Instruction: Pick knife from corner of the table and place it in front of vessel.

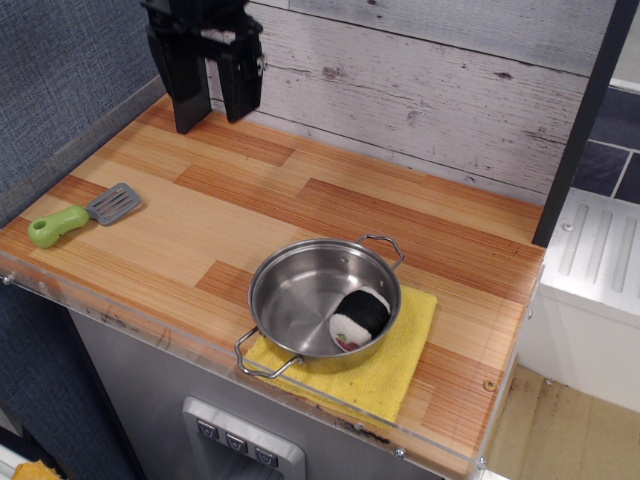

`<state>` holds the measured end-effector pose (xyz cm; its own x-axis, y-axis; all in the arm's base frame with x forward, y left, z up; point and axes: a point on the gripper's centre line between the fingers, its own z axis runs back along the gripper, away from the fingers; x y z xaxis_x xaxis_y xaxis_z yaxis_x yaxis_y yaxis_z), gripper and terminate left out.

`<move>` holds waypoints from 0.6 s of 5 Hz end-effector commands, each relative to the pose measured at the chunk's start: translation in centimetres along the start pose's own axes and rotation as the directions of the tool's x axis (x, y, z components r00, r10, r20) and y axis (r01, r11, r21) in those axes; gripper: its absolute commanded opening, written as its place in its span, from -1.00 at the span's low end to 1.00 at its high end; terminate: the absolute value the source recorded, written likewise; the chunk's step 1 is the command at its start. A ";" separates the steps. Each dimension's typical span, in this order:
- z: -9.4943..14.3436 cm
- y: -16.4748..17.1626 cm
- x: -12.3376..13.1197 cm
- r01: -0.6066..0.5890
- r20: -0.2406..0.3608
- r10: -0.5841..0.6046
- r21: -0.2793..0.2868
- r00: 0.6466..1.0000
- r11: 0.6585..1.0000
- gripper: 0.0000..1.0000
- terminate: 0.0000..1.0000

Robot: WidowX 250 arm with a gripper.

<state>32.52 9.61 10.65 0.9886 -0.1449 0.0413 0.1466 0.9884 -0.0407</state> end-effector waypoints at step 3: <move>-3.1 7.9 -9.3 -0.029 -0.017 0.030 0.059 0.999 0.998 1.00 -1.00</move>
<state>24.54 18.25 5.76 0.9931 -0.1169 0.0012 0.1169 0.9931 -0.0079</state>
